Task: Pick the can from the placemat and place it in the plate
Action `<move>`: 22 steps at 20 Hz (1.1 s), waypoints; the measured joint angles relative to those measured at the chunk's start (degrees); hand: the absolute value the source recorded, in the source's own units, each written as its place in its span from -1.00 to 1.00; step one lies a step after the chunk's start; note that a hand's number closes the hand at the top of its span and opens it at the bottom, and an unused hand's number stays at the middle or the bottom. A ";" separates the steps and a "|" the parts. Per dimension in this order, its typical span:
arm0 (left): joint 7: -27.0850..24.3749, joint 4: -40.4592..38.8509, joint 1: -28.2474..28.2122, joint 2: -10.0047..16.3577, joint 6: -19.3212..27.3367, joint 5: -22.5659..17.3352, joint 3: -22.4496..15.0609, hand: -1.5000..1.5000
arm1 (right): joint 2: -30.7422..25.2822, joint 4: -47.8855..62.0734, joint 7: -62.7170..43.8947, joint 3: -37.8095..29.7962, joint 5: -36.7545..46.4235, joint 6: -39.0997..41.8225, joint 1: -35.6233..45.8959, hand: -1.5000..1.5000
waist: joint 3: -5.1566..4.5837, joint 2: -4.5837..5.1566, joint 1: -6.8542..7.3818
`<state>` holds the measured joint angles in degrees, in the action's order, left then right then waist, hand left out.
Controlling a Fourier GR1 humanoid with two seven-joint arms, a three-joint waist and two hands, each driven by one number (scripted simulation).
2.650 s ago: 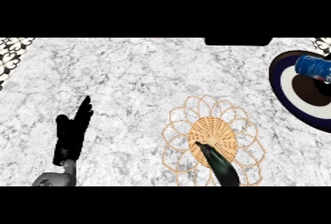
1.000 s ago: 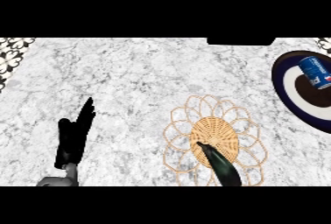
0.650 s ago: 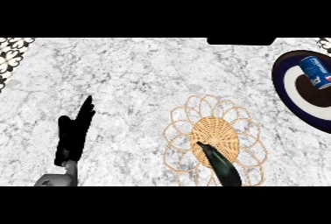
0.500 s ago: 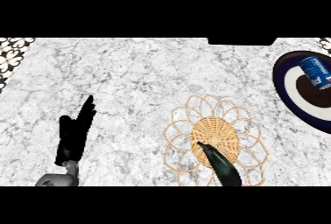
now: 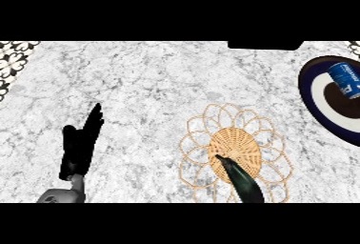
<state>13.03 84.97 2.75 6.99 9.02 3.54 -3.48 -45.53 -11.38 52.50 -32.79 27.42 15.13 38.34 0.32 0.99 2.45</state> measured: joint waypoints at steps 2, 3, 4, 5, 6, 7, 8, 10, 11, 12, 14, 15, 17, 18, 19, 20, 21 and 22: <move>-0.71 -0.75 0.17 -0.06 -0.14 -0.01 0.18 0.00 | 0.11 0.31 -0.09 0.04 -0.02 -0.57 0.27 -1.00 | 0.02 0.06 0.04; -0.05 -0.58 0.68 0.20 -0.04 0.09 0.44 0.00 | -0.15 0.47 -0.05 0.05 -0.04 -0.66 0.11 -1.00 | 0.01 0.06 0.01; -0.64 -1.00 0.58 0.21 -0.24 0.02 0.51 0.00 | -0.69 0.55 0.07 -0.04 -0.11 -0.77 -0.06 -1.00 | 0.03 0.12 0.05; -0.74 -1.03 0.54 0.40 -0.42 -0.08 0.73 0.00 | -0.69 0.61 -0.08 0.00 -0.11 -1.01 0.25 -1.00 | 0.02 0.09 0.05; -1.22 -1.07 0.13 0.05 -0.33 0.14 0.36 0.00 | -0.76 0.74 0.11 -0.01 -0.11 -1.32 -0.02 -1.00 | 0.02 0.10 0.10; -1.34 -1.03 -0.02 0.14 -0.59 -0.21 0.64 0.00 | -1.03 0.94 0.07 -0.01 -0.10 -1.47 -0.09 -1.00 | 0.02 0.12 0.15; -1.27 -1.32 0.28 -0.16 -0.42 -0.11 0.54 0.00 | -1.42 1.03 0.24 -0.12 -0.20 -1.58 -0.41 -1.00 | 0.03 0.14 0.09; -1.00 -1.10 0.29 -0.18 -0.56 0.08 0.27 0.00 | -2.15 1.31 0.20 -0.05 -0.12 -1.70 -0.73 -1.00 | 0.04 0.14 0.12; -0.73 -0.95 0.54 -0.07 -0.66 0.04 0.34 0.00 | -2.51 1.48 -0.12 -0.06 -0.12 -1.64 -0.38 -1.00 | 0.07 0.19 0.24; -0.89 -1.49 1.04 -0.14 -0.53 0.02 0.62 0.00 | -2.80 1.63 -0.06 -0.11 -0.17 -1.63 -0.58 -1.00 | 0.06 0.22 0.19; -1.52 -1.77 0.57 -0.18 -0.67 -0.02 0.68 0.00 | -3.69 1.79 0.00 -0.21 -0.26 -1.60 -0.91 -1.00 | 0.08 0.23 0.22; -1.55 -1.77 0.65 -0.04 -0.88 -0.21 0.87 0.00 | -4.00 1.86 0.13 -0.25 -0.27 -1.70 -1.24 -1.00 | 0.09 0.26 0.27; -0.81 -0.87 0.72 -0.35 -0.69 0.00 0.43 0.00 | -4.69 2.11 0.14 -0.59 -0.54 -1.82 -1.58 -1.00 | 0.14 0.29 0.42; -0.33 -0.73 0.83 -0.66 -0.34 0.35 0.10 0.00 | -4.75 2.17 0.22 -0.70 -0.63 -2.02 -1.74 -1.00 | 0.15 0.30 0.43; -0.36 -0.97 1.06 -0.57 -0.22 0.46 0.28 0.00 | -5.11 2.25 0.26 -0.91 -0.82 -2.04 -1.90 -1.00 | 0.17 0.34 0.41; -0.62 -1.17 1.05 -0.70 -0.14 0.49 0.29 0.00 | -4.97 2.40 0.49 -1.25 -1.13 -2.30 -2.31 -1.00 | 0.17 0.37 0.39; -0.70 -0.95 0.80 -0.43 -0.48 0.28 0.45 0.00 | -5.06 2.51 0.72 -1.60 -1.47 -2.42 -2.82 -1.00 | 0.18 0.36 0.39; -0.61 -1.48 1.38 -0.22 -0.69 0.14 0.74 0.00 | -5.11 2.47 0.82 -1.86 -1.73 -2.52 -2.87 -1.00 | 0.19 0.38 0.30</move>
<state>12.41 83.49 4.13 6.77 8.33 3.69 -2.74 -50.64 -8.91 53.32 -34.65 25.69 12.60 35.47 0.51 1.38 2.76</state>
